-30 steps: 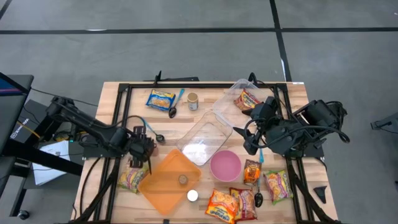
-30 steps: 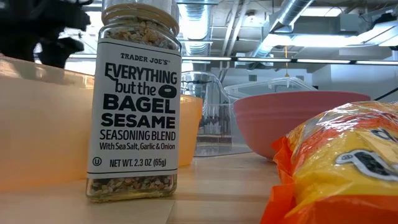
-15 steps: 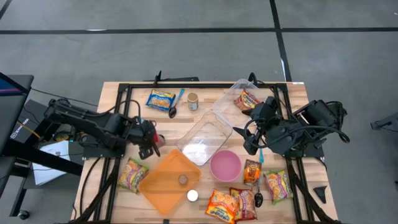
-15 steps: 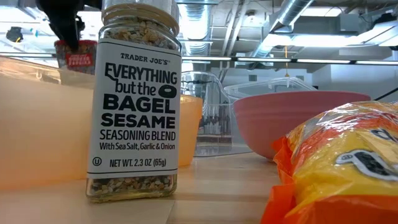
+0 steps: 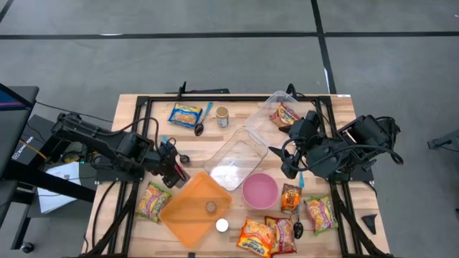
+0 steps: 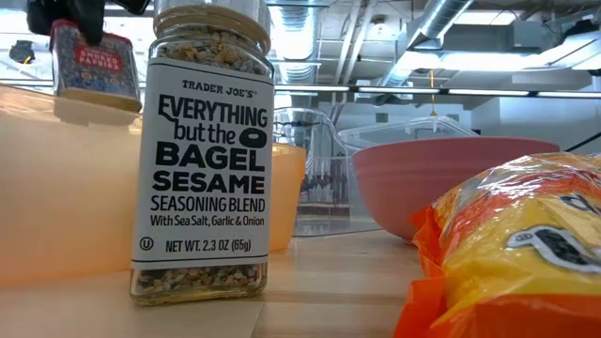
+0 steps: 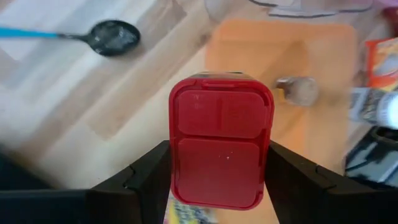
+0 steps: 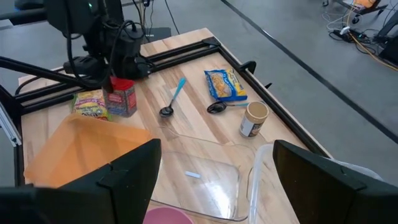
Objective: Pick & Place Food Item
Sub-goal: Put the red seasoning can into the orange bin
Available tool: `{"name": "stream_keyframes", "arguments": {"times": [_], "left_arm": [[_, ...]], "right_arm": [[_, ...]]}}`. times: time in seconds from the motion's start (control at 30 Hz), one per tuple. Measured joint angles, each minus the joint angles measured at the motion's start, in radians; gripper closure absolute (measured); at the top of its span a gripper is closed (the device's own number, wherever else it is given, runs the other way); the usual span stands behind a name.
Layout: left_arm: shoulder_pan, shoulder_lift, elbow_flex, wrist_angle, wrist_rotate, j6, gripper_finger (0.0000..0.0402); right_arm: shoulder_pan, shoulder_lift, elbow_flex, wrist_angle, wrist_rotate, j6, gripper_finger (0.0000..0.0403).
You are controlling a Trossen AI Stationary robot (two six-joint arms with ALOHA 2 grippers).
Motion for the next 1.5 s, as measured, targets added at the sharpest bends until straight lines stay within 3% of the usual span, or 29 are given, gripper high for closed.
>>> {"name": "stream_keyframes", "arguments": {"times": [0.27, 0.57, 0.83, 1.27, 1.5], "left_arm": [[-0.087, 0.038, 0.0, 0.224, 0.028, -0.144, 0.0193], [-0.099, 0.195, 0.001, 0.404, 0.044, -0.15, 0.0193], [-0.082, 0.3, 0.001, 0.403, 0.048, -0.196, 0.0193], [-0.025, 0.342, 0.003, 0.382, -0.003, -0.194, 0.0193], [-0.001, 0.343, 0.007, 0.367, -0.029, -0.091, 0.0193]], "right_arm": [[0.0, 0.0, 0.0, 0.0, 0.0, -0.062, 0.0097], [0.0, 0.0, 0.0, 0.0, 0.0, -0.152, 0.0097], [0.0, -0.01, -0.001, 0.0, -0.003, -0.207, 0.0097], [-0.001, -0.04, 0.0, 0.0, -0.008, -0.287, 0.0097], [-0.001, -0.057, -0.001, 0.0, -0.01, -0.309, 0.0097]]}}
